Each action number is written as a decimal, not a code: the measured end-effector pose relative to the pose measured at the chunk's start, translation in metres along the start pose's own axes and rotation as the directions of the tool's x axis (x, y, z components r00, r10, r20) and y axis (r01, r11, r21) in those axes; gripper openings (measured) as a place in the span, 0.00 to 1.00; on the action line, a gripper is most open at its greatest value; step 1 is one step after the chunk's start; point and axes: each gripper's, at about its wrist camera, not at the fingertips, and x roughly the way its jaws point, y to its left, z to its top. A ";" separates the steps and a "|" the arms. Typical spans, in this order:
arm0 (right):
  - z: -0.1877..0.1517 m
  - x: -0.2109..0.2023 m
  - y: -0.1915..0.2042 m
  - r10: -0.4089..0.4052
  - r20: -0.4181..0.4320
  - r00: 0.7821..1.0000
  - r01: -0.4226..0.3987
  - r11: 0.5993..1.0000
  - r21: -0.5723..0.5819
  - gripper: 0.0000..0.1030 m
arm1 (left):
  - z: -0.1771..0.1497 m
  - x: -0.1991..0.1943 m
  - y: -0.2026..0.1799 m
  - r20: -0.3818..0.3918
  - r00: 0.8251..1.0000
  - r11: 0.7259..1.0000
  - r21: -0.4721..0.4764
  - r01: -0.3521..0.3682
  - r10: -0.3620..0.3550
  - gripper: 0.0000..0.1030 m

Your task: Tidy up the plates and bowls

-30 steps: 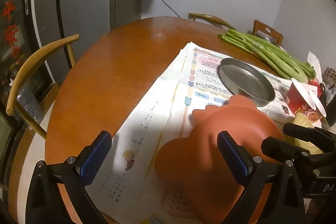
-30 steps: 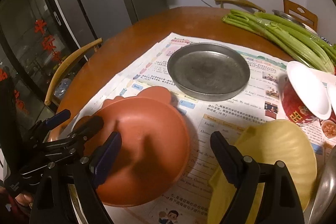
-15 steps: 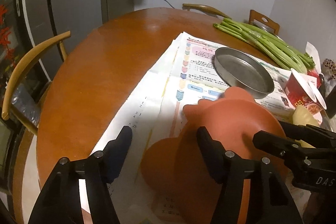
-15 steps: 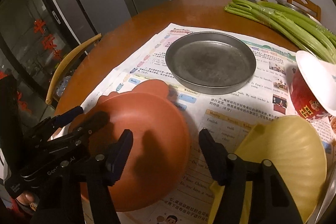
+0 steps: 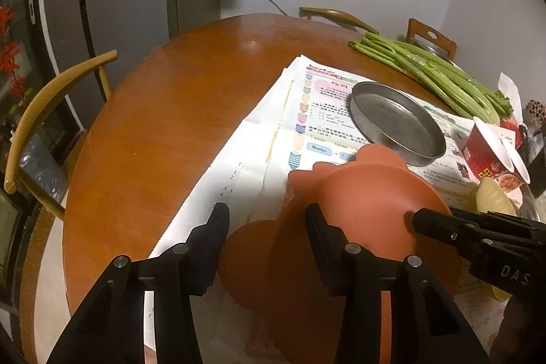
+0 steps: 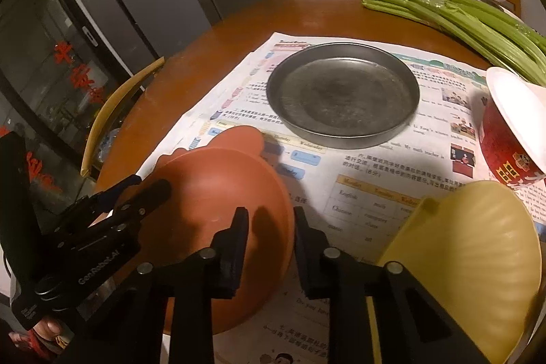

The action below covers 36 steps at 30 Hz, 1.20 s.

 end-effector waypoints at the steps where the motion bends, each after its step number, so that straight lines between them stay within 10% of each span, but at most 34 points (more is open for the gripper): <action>1: 0.000 0.000 -0.001 -0.007 -0.001 1.000 0.007 1.000 0.004 0.22 | 0.000 0.000 -0.001 -0.002 1.000 1.000 0.001 0.005 -0.005 0.45; 36: 0.024 0.003 0.020 -0.074 0.005 0.997 0.074 0.997 -0.031 0.22 | 0.023 0.000 0.017 0.048 0.999 1.000 0.008 -0.001 0.001 0.42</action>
